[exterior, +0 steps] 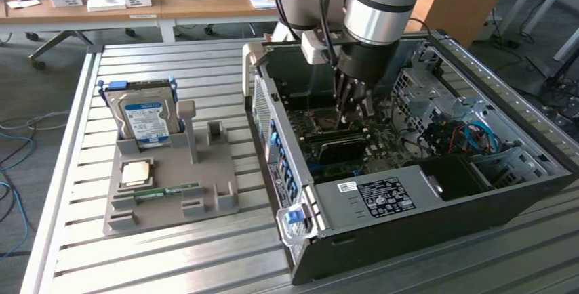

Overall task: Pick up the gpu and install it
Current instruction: 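Press down on the gpu until it lock into place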

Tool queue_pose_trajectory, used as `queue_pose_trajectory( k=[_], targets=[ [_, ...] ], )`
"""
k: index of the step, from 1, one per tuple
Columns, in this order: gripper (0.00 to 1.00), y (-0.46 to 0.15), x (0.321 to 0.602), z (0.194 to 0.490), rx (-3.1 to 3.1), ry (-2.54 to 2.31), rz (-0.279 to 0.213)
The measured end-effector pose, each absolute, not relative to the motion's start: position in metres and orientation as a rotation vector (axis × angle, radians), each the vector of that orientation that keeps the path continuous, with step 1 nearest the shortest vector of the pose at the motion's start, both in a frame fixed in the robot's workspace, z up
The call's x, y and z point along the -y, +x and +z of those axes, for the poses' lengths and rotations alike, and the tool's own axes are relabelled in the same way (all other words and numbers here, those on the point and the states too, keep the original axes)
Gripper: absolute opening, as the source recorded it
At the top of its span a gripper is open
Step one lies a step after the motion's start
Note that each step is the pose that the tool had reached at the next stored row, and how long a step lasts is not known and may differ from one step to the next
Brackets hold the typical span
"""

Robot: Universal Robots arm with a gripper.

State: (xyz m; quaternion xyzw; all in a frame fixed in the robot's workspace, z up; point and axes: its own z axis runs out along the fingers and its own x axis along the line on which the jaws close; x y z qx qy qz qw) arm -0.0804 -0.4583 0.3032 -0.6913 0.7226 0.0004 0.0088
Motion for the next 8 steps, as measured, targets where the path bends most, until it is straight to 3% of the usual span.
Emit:
queue_pose_trajectory(
  k=[8],
  targets=[
    [0.11, -0.080, 0.458, 0.289, -2.258, -2.160, 0.001]
  ],
)
